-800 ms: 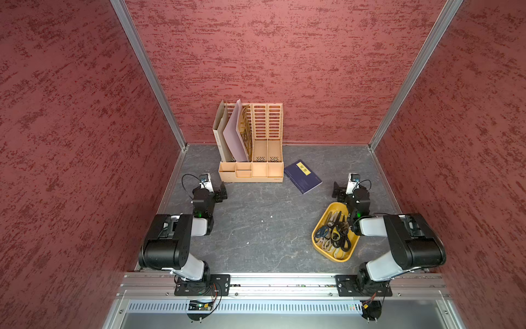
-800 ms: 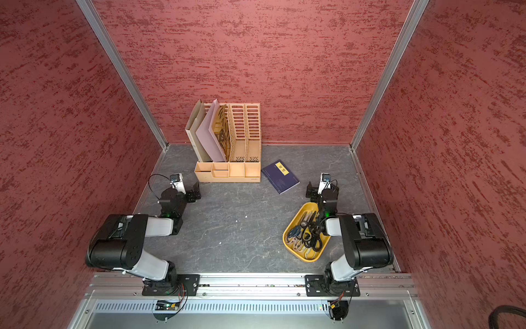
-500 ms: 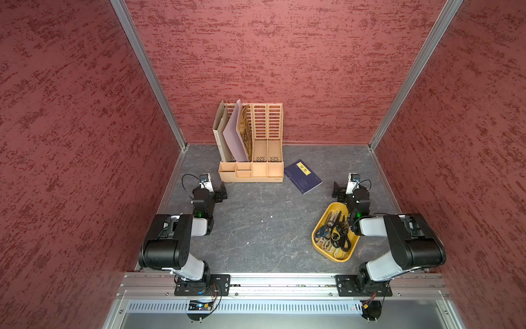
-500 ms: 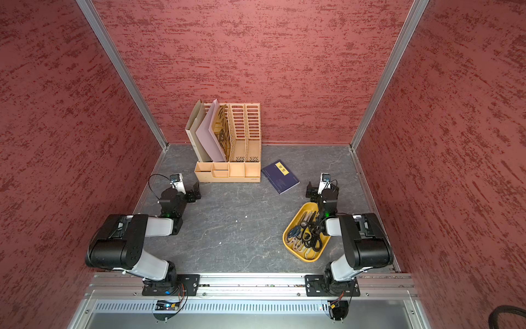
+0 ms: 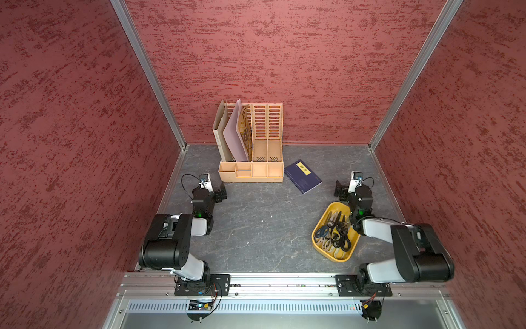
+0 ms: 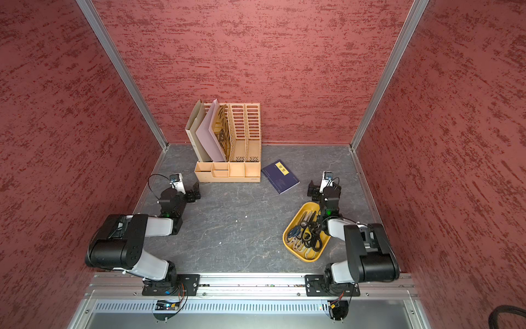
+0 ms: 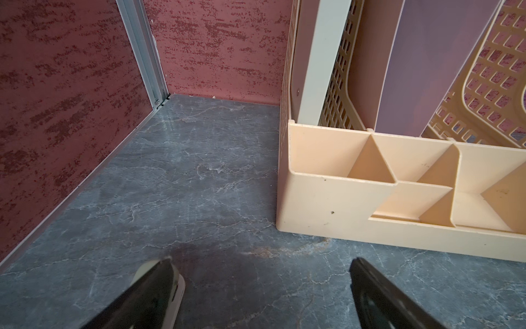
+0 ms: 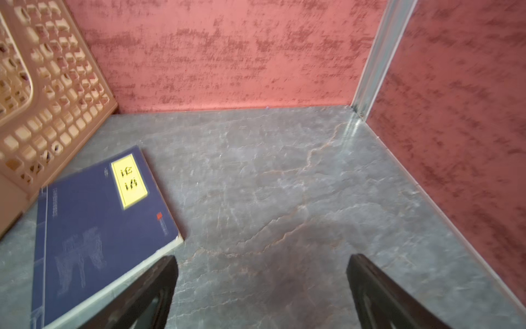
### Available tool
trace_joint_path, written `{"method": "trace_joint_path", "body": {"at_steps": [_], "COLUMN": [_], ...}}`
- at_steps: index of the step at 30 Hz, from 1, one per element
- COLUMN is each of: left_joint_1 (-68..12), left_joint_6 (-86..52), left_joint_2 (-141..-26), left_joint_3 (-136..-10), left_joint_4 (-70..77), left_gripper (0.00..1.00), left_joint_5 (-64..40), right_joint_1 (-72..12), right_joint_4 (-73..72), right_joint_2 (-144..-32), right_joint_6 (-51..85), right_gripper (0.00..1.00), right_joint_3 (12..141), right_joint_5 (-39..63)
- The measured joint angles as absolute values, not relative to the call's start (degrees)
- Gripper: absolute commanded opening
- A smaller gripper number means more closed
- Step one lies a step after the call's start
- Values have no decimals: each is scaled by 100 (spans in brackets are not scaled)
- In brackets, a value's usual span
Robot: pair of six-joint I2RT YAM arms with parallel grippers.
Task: Take the scissors out of the storage box
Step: Move the storage box to the center of the board.
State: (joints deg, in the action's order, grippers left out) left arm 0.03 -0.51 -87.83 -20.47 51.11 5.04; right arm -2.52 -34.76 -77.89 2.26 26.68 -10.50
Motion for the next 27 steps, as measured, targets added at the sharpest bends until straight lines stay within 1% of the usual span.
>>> {"method": "trace_joint_path", "body": {"at_steps": [3,5,7,8,9,11,14,20,22,25,27], "left_joint_1": [-106,-137,-178,-207,-248,-338,-548,-1308,-1544,-1933,-2244], "left_joint_6": [-34,-19,12,38,49,30,-209,-1441,-1992,-2759,-3181], "left_joint_2": [-8739,-8656,-8447,-8305,-8202,-8086,-7881,-7846,-7874,-7876,-7878], "left_joint_3": [-2045,-2053,-2222,-2488,-2864,-3667,-4716,-6416,-6692,-6742,-6718], "left_joint_4": [5105,5054,4530,3990,3433,2556,1400,-1282,-2012,-2877,-3382], "left_gripper": [100,100,100,100,100,100,100,100,100,100,100], "left_joint_5": [642,707,803,814,834,873,991,1253,1253,1256,1238], "right_joint_1": [-252,-252,-252,-252,-257,-301,-438,-937,-1184,-1605,-1811], "right_joint_4": [-1750,-692,49,410,803,1573,2805,4748,5118,5384,5454], "right_joint_2": [-7341,-7196,-7050,-6967,-6910,-6934,-7166,-7264,-7244,-7098,-6978], "right_joint_6": [980,1472,1739,1839,1966,2244,2628,3262,3374,3566,3701], "right_gripper": [98,99,94,87,83,81,76,63,55,47,46], "right_joint_3": [3894,4753,5290,5472,5625,5920,6381,6584,6554,6302,6058], "right_joint_5": [-1422,-1474,-1221,-989,-753,-425,-257,-152,-150,-148,-121]}}
